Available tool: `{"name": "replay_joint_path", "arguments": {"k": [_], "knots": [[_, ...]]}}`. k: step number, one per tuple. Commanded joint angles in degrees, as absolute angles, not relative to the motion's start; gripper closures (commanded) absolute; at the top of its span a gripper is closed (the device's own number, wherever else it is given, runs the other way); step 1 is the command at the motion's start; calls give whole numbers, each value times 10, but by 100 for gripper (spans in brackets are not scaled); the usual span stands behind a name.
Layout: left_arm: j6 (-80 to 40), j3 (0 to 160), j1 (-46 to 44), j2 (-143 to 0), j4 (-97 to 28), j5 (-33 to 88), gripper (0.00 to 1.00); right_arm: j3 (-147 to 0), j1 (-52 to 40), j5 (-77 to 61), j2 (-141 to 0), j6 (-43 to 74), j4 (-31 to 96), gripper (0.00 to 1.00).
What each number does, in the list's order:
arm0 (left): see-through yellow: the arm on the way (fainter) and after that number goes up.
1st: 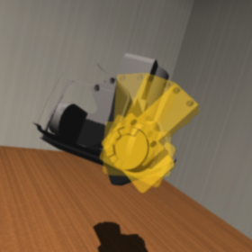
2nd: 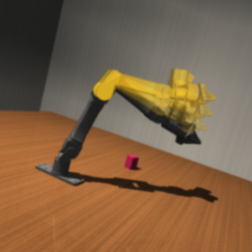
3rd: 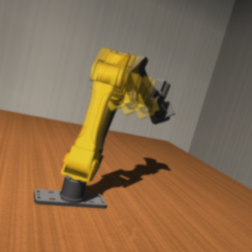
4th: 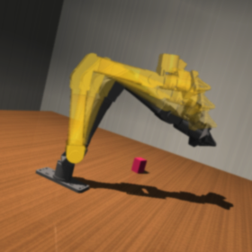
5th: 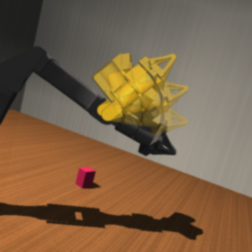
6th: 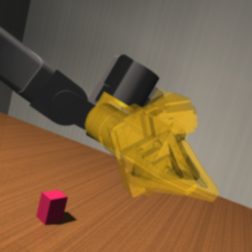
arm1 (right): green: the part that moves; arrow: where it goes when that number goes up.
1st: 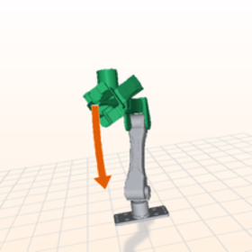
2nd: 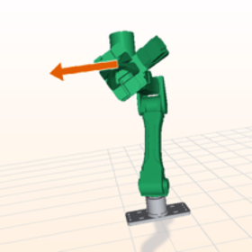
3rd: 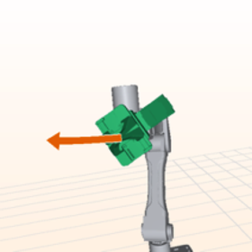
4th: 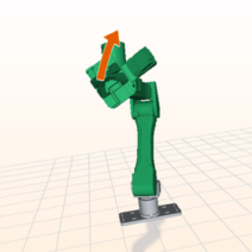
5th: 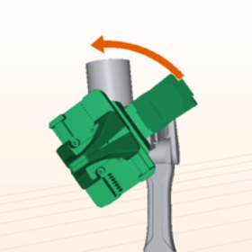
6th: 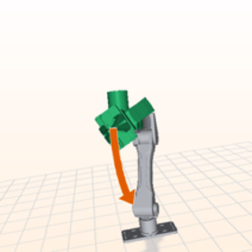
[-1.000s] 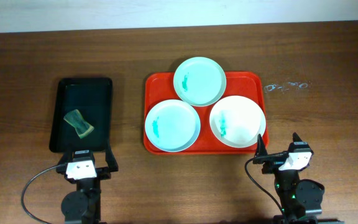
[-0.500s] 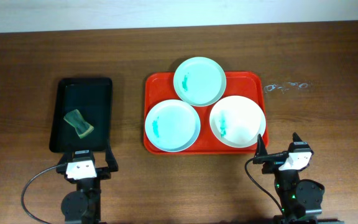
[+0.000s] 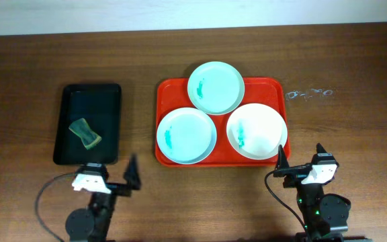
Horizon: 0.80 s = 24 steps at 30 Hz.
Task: Clean dirty plates on tray and stack at the side
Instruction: 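Reach the left gripper down to the sponge on the black tray and grasp it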
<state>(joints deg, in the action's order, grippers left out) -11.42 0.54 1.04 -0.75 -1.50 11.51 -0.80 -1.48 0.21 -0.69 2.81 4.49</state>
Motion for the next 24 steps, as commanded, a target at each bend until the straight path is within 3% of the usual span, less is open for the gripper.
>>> {"name": "replay_joint_path", "arguments": {"k": [1, 4, 5, 7, 11, 13, 15, 18, 20, 22, 24], "knots": [[-369, 6, 8, -3, 118, 436, 1, -3, -11, 13, -2, 31, 47, 2], [-368, 8, 8, -3, 384, 430, 1, -3, -11, 13, -2, 31, 47, 2], [-368, 28, 9, -4, 443, 356, 1, -3, -11, 13, -2, 31, 47, 2], [-334, 68, 9, -7, 419, 312, 1, -3, -11, 13, -2, 31, 47, 2], [-105, 275, 9, -89, 158, 253, 1, -3, -11, 13, -2, 31, 47, 1], [-41, 425, 9, -201, -56, 140, 1, -3, -11, 13, -2, 30, 47, 2], [-29, 580, 8, -346, -269, 146, 1, -3, -11, 13, -2, 31, 47, 1], [-26, 705, 9, -484, -425, 190, 1, -3, -11, 13, -2, 31, 47, 1], [-19, 751, 9, -553, -454, 93, 1, -3, -11, 13, -2, 31, 47, 2], [-117, 799, 14, -629, -512, -70, 1, -3, -11, 13, -2, 31, 47, 2], [-161, 845, 45, -731, -573, -113, 1, -3, -11, 13, -2, 31, 47, 2]]}}
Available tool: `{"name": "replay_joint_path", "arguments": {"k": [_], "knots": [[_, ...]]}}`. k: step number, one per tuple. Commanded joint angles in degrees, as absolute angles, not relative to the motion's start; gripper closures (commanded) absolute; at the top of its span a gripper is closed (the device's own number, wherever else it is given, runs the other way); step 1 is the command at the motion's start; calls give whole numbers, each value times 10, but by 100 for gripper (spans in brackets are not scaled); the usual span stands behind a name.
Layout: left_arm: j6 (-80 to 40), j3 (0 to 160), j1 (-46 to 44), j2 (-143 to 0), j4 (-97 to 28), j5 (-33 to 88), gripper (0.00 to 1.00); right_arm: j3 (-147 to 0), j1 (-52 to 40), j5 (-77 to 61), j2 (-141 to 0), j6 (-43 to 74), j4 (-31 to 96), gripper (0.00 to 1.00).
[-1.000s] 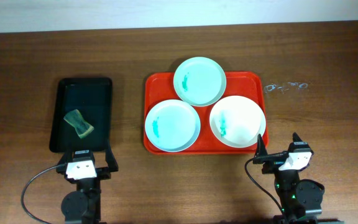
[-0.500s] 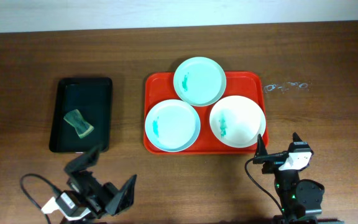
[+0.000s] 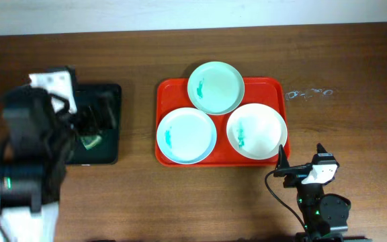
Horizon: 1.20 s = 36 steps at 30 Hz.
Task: Clean dirty plates on tray and stack at the side
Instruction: 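Reach the left gripper down to the sponge on the black tray and grasp it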
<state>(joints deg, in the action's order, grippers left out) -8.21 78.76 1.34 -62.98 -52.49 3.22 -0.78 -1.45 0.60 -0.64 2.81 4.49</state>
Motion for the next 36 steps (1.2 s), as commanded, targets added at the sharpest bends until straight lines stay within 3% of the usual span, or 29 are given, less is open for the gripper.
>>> {"name": "replay_joint_path", "arguments": {"k": [1, 3, 5, 9, 12, 15, 16, 20, 28, 29, 30, 32, 34, 35, 36], "knots": [[-161, 852, 55, -762, -581, -89, 1, -3, -11, 13, -2, 31, 47, 2], [-161, 853, 62, -828, -601, -29, 1, -3, -11, 13, -2, 31, 47, 2], [-181, 853, 67, -896, -601, -49, 1, -3, -11, 13, -2, 31, 47, 2], [-389, 853, 142, -1000, -596, -56, 1, -3, -11, 13, -2, 31, 47, 2], [-390, 853, 172, -1049, -587, -39, 0, -3, -11, 13, -2, 31, 47, 1], [-390, 853, 173, -1105, -561, -39, 7, -3, -11, 13, -2, 30, 47, 2], [-390, 853, 173, -1124, -552, -38, 14, -3, -11, 13, -2, 30, 47, 2], [-374, 853, 173, -1171, -521, -25, 20, -3, -11, 13, -2, 31, 47, 1], [-316, 851, 173, -1201, -478, -8, 18, -3, -11, 13, -2, 31, 47, 2], [-316, 851, 173, -1211, -478, -8, 21, -3, -11, 13, -2, 31, 47, 2], [-316, 851, 173, -1223, -478, -7, 33, -3, -11, 13, -2, 31, 47, 2], [-316, 851, 173, -1231, -477, -7, 41, -3, -11, 13, -2, 31, 47, 1], [-316, 851, 173, -1230, -474, -8, 70, -3, -11, 13, -2, 30, 47, 2], [-316, 851, 173, -1230, -474, -8, 100, -3, -11, 13, -2, 31, 47, 2], [-316, 851, 173, -1230, -474, -8, 100, -3, -11, 13, -2, 31, 47, 2]]}}
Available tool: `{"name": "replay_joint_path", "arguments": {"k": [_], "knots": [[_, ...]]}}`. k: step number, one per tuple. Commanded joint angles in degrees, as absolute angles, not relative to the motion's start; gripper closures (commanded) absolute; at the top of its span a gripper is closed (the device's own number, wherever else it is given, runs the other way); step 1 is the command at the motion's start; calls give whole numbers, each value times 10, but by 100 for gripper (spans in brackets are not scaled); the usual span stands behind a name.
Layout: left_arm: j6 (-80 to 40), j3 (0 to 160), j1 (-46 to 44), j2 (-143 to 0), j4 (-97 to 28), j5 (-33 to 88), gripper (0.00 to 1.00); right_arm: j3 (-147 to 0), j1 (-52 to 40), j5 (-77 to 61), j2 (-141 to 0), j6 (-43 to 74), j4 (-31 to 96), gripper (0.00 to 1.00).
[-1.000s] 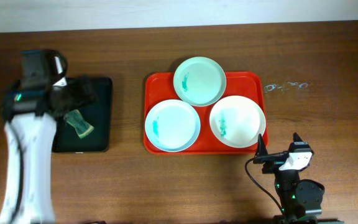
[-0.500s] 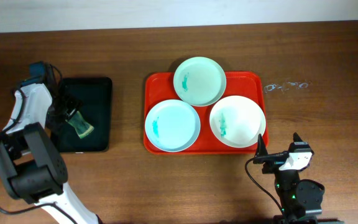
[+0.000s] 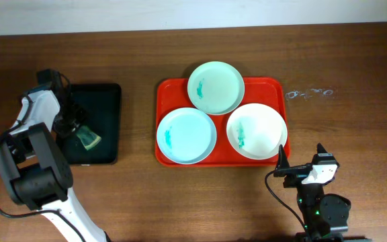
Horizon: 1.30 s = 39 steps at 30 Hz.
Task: Clean dirty plates on tray and stack at the side
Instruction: 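Reach the left gripper down to the sponge on the black tray and grasp it, then lift the sponge with the left gripper and scrub the lower-left plate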
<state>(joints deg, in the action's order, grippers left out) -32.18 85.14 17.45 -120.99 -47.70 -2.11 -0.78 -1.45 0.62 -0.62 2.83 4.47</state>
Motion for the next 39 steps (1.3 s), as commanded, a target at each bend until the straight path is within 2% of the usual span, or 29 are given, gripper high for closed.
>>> {"name": "replay_joint_path", "arguments": {"k": [1, 2, 3, 4, 9, 12, 13, 14, 15, 16, 17, 19, 22, 23, 24, 30, 31, 32, 33, 34, 37, 39], "knots": [[-316, 851, 173, -1230, -476, -8, 100, -3, -11, 13, -2, 31, 47, 1], [-316, 851, 173, -1230, -484, -8, 72, -3, -11, 13, -2, 31, 47, 2], [-316, 851, 173, -1230, -495, -7, 18, -3, -11, 13, -2, 31, 47, 2], [-316, 851, 173, -1230, -507, -2, 1, -3, -11, 13, -2, 31, 47, 2], [-316, 851, 173, -1230, -599, 74, 1, -3, -11, 13, -2, 31, 47, 2], [-316, 851, 173, -1230, -633, 74, 1, -3, -11, 13, -2, 31, 47, 2], [-316, 851, 173, -1230, -639, 74, 10, -3, -11, 13, -2, 31, 47, 2], [-316, 851, 173, -1230, -643, 78, 24, -3, -11, 13, -2, 31, 47, 2], [-316, 851, 173, -1230, -649, 80, 58, -3, -11, 13, -2, 31, 47, 2], [-316, 851, 173, -1230, -650, 79, 84, -3, -11, 13, -2, 31, 47, 1], [-316, 851, 173, -1230, -650, 79, 94, -3, -11, 13, -2, 30, 47, 2], [-316, 851, 173, -1230, -639, 70, 100, -3, -11, 13, -2, 31, 47, 2], [-316, 851, 173, -1230, -620, -16, 100, -3, -11, 13, -2, 31, 47, 2], [-316, 851, 173, -1230, -609, -37, 36, -3, -11, 13, -2, 31, 47, 2], [-316, 851, 173, -1230, -602, -44, 1, -3, -11, 13, -2, 31, 47, 2], [-316, 851, 173, -1230, -575, -44, 1, -3, -11, 13, -2, 31, 47, 2], [-316, 851, 173, -1230, -575, -43, 4, -3, -11, 13, -2, 31, 47, 1], [-316, 851, 173, -1230, -575, -43, 16, -3, -11, 13, -2, 31, 47, 1], [-316, 851, 173, -1230, -575, -43, 40, -3, -11, 13, -2, 31, 47, 2], [-316, 851, 173, -1230, -575, -43, 56, -3, -11, 13, -2, 31, 47, 2], [-316, 861, 173, -1230, -576, -43, 72, -3, -11, 13, -2, 31, 47, 2], [-316, 874, 173, -1230, -582, -44, 99, -3, -11, 13, -2, 31, 47, 2]]}}
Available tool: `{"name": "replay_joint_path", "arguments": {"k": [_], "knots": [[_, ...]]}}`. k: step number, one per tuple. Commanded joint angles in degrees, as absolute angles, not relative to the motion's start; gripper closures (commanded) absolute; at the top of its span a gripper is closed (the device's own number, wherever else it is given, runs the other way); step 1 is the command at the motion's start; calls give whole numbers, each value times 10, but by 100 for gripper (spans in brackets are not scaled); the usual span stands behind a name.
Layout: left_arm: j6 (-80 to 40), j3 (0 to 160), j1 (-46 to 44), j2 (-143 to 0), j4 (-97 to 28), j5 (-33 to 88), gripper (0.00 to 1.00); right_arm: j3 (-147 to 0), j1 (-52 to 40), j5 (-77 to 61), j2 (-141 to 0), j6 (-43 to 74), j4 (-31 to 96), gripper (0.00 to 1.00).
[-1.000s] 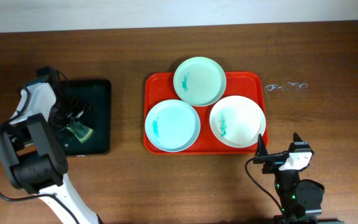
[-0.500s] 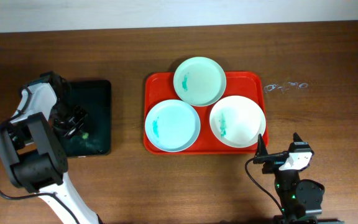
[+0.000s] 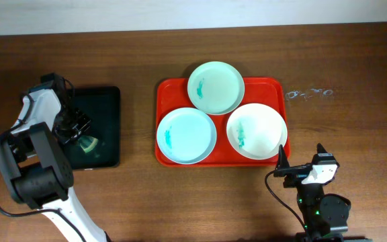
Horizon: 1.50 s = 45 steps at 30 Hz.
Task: Clean dirty plates on tray and stack at the side
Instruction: 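Lift the sponge with the left gripper and scrub the lower-left plate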
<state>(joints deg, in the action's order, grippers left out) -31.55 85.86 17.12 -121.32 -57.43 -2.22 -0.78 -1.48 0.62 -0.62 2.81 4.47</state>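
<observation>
Three dirty plates lie on the red tray (image 3: 166, 91): a pale green plate (image 3: 216, 87) at the back, a light blue plate (image 3: 186, 135) at front left and a white plate (image 3: 256, 130) at front right, each with teal smears. A green sponge (image 3: 90, 142) lies in the black tray (image 3: 109, 121) on the left. My left gripper (image 3: 80, 129) is down in that tray right over the sponge, hiding part of it; how its jaws stand does not show. My right gripper (image 3: 300, 160) rests near the front edge, open and empty.
A faint scribble mark (image 3: 308, 93) is on the wooden table (image 3: 355, 134) to the right of the red tray. The left arm reaches along the black tray's left side.
My left gripper has moved a little right and forward, from the black tray's left edge onto the sponge. The black tray has shifted slightly. The right arm and the plates are unchanged.
Both arms first rested at the front edge, the sponge lying alone in the black tray. Then the left arm was raised over the tray, then its gripper was low at the tray's left edge, and now it sits on the sponge.
</observation>
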Motion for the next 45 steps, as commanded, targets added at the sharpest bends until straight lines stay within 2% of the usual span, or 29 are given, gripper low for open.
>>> {"name": "replay_joint_path", "arguments": {"k": [1, 5, 6, 11, 16, 18, 23, 26, 28, 30, 32, 36, 39, 41, 45], "knots": [[-316, 880, 173, -1230, -588, -43, 100, -3, -11, 13, -2, 31, 47, 1], [-316, 952, 173, -1230, -679, -43, 100, -3, -11, 13, -2, 31, 47, 1], [-316, 1006, 173, -1230, -735, -36, 100, -3, -11, 13, -2, 31, 47, 1], [-250, 1200, 173, -1212, -863, 86, 100, -3, -11, 13, -2, 30, 47, 2], [-241, 1220, 171, -1182, -854, 77, 100, -3, -11, 13, -2, 30, 47, 2], [-241, 1148, 159, -1182, -804, 32, 100, -3, -11, 13, -2, 31, 47, 1], [-197, 934, 130, -1182, -645, 22, 100, -3, -11, 13, -2, 31, 47, 2], [-180, 1000, 132, -1159, -695, 73, 100, -3, -11, 13, -2, 31, 47, 1], [-121, 1078, 122, -1102, -729, 155, 100, -3, -11, 13, -2, 31, 47, 2], [-117, 1089, 101, -1053, -731, 182, 100, -3, -11, 13, -2, 31, 47, 2], [-117, 1089, 66, -1023, -743, 182, 100, -3, -11, 13, -2, 31, 47, 1], [-119, 1054, -79, -1023, -766, 182, 100, -3, -11, 13, -2, 31, 47, 2], [-141, 951, -187, -1039, -667, 180, 100, -3, -11, 13, -2, 31, 47, 2], [-204, 882, -245, -1054, -595, 142, 100, -3, -11, 13, -2, 31, 47, 1], [-301, 824, -296, -1090, -516, 34, 100, -3, -11, 13, -2, 31, 47, 1]]}}
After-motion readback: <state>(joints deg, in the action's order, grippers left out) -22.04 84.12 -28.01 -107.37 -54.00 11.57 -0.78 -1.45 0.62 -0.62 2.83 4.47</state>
